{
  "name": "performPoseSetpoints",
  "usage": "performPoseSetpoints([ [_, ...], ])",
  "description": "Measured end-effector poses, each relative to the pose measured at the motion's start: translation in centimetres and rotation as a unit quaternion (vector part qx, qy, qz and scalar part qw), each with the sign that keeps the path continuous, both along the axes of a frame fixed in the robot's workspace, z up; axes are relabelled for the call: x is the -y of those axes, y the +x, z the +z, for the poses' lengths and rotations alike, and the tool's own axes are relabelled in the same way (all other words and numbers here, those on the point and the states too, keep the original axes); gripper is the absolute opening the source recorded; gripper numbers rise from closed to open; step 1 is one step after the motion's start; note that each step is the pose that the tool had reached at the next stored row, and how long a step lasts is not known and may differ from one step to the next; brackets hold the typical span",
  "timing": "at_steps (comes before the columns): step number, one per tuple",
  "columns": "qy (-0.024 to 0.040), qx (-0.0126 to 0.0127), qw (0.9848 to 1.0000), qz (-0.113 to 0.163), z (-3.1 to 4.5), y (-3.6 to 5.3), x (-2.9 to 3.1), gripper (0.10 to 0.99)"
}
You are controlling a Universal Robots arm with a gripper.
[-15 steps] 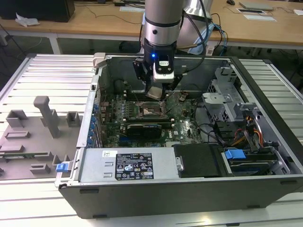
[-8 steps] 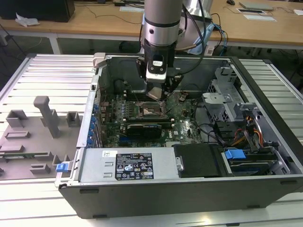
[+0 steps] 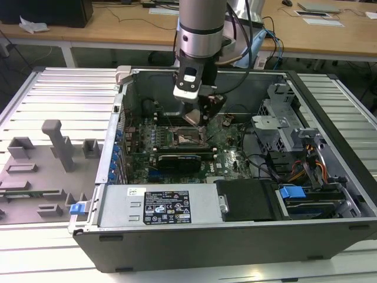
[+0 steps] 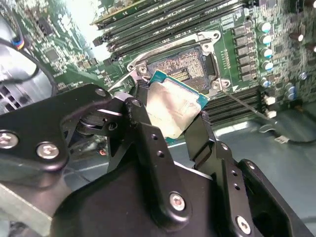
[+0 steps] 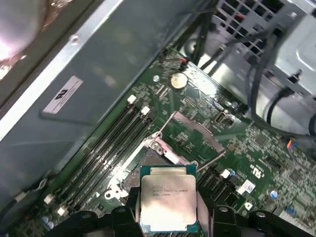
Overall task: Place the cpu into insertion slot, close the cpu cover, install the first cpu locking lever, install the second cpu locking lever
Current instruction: 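Place the cpu into insertion slot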
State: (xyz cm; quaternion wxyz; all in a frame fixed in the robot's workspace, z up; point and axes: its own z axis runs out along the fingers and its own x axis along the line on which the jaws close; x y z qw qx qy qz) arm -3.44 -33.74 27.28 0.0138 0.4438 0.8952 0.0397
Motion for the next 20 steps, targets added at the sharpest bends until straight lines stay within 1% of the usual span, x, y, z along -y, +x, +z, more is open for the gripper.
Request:
performPoseSetpoints([
  [1,0.0000,0.0000,0.9999,-0.015,-0.02,0.00,0.00,0.541],
  [3,0.0000,0.0000,0.9989,-0.047,-0.05,0.00,0.00,0.541],
  [7,0.0000,0.0000,0.9967,-0.081,-0.09,0.00,0.00,0.541],
  [11,0.0000,0.0000,0.9931,-0.117,-0.14,0.00,0.00,0.541],
  [13,0.0000,0.0000,0.9909,-0.134,-0.17,0.00,0.00,0.541],
  [14,0.0000,0.0000,0.9892,-0.146,-0.18,0.00,0.00,0.541],
  [16,0.0000,0.0000,0.9872,-0.160,-0.20,0.00,0.00,0.541],
  [17,0.0000,0.0000,0.9850,-0.173,-0.22,0.00,0.00,0.541],
  [20,0.0000,0.0000,0.9805,-0.197,-0.25,0.00,0.00,0.541],
])
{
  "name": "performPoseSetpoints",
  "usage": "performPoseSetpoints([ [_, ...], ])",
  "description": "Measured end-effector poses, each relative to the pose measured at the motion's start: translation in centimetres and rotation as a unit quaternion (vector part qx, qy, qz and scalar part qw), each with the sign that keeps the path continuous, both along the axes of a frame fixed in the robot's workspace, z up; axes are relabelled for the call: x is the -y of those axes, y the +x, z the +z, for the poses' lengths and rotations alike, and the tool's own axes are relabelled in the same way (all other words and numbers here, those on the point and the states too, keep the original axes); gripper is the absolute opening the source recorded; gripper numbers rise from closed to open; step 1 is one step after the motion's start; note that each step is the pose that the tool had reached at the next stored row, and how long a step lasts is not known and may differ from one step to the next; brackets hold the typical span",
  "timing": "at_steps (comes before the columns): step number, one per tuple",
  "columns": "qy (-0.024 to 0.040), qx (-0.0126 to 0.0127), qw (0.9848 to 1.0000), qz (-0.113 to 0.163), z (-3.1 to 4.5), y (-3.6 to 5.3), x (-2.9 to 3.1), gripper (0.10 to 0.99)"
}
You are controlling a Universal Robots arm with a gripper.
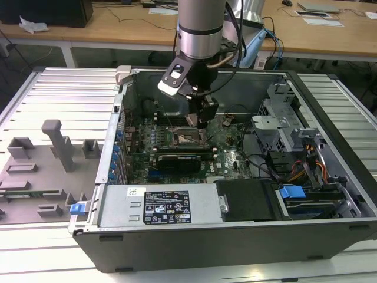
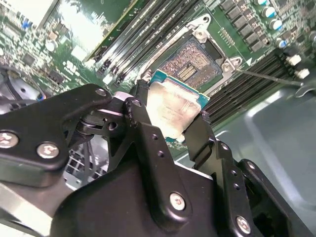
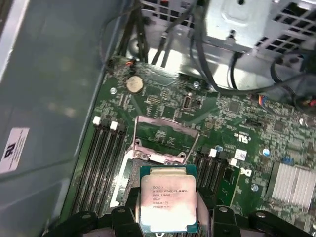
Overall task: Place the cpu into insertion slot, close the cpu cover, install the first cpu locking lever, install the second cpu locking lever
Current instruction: 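Place the cpu into insertion slot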
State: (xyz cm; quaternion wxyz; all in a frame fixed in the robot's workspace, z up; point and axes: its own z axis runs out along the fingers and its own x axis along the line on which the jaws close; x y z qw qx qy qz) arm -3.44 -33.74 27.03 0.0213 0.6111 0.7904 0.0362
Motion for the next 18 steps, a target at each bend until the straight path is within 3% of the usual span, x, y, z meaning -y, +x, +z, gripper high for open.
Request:
performPoseSetpoints([
  [5,0.0000,0.0000,0.9984,-0.056,-0.07,0.00,0.00,0.541],
  [10,0.0000,0.0000,0.9942,-0.108,-0.20,0.00,0.00,0.541],
  [15,0.0002,0.0001,0.9937,-0.112,-0.26,-0.02,0.00,0.541],
  [18,0.0001,0.0005,0.9937,-0.112,-0.86,-0.21,0.00,0.541],
])
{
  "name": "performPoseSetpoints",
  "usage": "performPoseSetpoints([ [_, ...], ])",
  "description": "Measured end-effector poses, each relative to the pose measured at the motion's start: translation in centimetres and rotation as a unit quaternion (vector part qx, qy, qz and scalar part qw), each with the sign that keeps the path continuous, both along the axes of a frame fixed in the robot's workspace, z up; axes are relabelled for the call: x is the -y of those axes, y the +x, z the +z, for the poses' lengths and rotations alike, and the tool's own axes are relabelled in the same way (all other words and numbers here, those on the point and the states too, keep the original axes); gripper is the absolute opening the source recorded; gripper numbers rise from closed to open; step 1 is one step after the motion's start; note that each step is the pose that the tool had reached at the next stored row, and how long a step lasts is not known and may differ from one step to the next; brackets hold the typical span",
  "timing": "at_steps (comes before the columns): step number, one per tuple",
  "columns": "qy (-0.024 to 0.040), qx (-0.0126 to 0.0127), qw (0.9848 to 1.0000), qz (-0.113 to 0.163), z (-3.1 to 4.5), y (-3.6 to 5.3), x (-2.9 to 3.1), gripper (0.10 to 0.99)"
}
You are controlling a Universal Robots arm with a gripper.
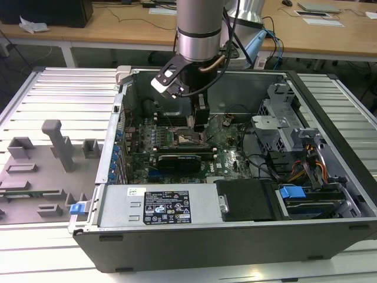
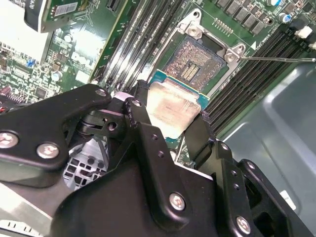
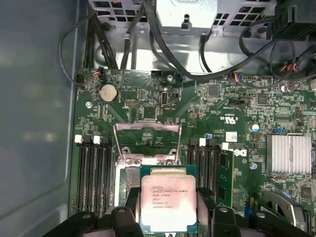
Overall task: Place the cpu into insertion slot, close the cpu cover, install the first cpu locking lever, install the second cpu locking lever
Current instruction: 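Place the cpu into insertion slot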
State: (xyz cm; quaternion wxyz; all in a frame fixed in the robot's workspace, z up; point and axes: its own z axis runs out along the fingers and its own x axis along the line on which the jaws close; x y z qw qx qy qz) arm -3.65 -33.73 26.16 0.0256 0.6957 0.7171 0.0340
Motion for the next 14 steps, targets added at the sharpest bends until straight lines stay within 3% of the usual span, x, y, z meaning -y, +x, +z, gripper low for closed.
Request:
performPoseSetpoints([
  [5,0.0000,0.0005,1.0000,0.000,-1.04,-0.42,-0.14,0.541],
  [14,0.0000,0.0017,1.0000,0.004,-2.84,-1.03,-1.04,0.541],
])
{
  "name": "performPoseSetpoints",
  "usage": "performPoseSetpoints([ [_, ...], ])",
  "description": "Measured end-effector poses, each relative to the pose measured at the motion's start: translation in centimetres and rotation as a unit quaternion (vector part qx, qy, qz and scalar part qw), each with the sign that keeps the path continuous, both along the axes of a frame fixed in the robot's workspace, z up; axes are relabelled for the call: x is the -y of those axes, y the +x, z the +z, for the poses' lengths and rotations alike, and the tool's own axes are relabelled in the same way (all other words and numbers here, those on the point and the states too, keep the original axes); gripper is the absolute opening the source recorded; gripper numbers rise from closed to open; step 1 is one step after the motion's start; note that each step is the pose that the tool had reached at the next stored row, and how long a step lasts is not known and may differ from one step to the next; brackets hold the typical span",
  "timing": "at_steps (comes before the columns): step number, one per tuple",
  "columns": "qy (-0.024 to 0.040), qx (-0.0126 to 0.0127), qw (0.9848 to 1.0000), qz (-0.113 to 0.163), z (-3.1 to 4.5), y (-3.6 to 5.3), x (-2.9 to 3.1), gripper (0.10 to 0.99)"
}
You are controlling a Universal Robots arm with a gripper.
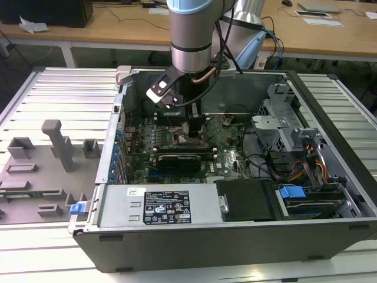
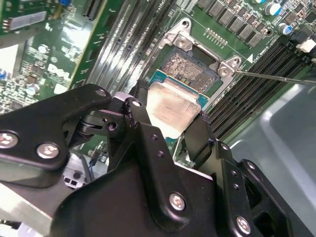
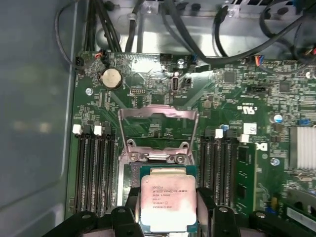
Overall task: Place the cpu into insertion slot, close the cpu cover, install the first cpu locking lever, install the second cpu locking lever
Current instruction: 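Place the cpu into insertion slot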
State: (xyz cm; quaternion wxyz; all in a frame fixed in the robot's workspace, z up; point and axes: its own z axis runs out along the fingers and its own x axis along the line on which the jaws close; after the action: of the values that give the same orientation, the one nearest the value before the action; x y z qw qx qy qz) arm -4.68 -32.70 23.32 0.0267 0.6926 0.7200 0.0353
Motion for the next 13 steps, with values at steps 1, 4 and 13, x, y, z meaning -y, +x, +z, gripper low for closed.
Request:
performPoseSetpoints([
  [1,0.0000,0.0000,1.0000,0.000,-0.17,-0.05,-0.10,0.541],
  [4,0.0000,0.0000,1.0000,0.001,-0.86,-0.32,-0.67,0.541],
  [13,-0.0026,-0.0001,1.0000,-0.001,-2.75,-0.67,-0.94,0.541],
])
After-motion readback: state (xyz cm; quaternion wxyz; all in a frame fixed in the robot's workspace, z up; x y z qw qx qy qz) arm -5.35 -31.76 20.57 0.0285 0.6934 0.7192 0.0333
